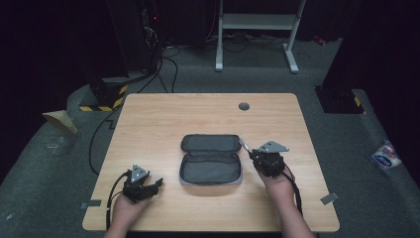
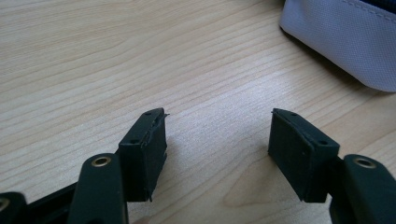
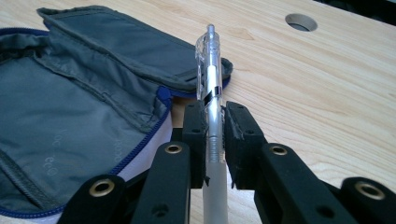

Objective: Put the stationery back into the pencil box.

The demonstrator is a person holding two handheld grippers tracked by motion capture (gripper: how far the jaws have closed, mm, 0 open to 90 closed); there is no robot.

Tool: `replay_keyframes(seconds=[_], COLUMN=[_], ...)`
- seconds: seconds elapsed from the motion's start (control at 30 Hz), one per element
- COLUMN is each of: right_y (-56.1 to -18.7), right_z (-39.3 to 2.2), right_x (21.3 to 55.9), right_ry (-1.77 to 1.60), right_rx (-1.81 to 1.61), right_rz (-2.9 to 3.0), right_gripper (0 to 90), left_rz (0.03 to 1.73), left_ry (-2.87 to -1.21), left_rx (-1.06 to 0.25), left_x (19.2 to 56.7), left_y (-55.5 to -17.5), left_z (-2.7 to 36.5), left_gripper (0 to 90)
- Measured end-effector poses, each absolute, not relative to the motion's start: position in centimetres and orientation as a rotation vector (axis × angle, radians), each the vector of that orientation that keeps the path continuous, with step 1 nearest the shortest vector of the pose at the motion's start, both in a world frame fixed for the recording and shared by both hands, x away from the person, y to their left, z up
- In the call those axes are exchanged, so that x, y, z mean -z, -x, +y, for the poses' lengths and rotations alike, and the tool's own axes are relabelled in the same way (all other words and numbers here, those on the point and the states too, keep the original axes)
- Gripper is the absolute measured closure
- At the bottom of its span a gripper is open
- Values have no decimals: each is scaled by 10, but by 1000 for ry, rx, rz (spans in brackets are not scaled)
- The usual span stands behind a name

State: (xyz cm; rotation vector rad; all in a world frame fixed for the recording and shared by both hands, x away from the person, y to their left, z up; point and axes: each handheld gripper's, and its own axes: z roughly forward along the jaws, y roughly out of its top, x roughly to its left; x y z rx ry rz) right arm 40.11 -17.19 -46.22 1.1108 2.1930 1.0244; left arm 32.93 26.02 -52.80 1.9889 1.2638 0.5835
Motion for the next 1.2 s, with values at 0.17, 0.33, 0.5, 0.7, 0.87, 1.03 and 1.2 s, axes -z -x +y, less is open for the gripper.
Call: replay_keyframes(seconds=[0.17, 0.33, 0.5, 0.7, 0.87, 1.03, 1.2], right_y=[-398, -397, -398, -401, -404, -403, -401], right_z=[-166, -157, -146, -135, -121, -106, -94], right_x=[458, 454, 454, 454, 457, 460, 459], right_ry=[-1094, -1047, -1018, -993, -949, -913, -883], right_rx=[-1041, -1044, -1043, -1048, -1054, -1068, -1092], right_rz=[2205, 2226, 2251, 2293, 2320, 2357, 2379], right_gripper=[785, 785, 785, 785, 785, 785, 785], left_rz=[1264, 1265, 1265, 1279, 1282, 1281, 1279], left_ry=[-1989, -1987, -1988, -1982, -1979, -1982, -1981], left_rx=[-588, -587, -589, -588, -593, -596, -592], left_x=[528, 528, 528, 528, 528, 528, 528], left_y=[-329, -329, -330, -330, -329, -328, -328], left_z=[260, 260, 260, 260, 260, 260, 260], left_gripper=[369, 369, 369, 369, 369, 369, 369])
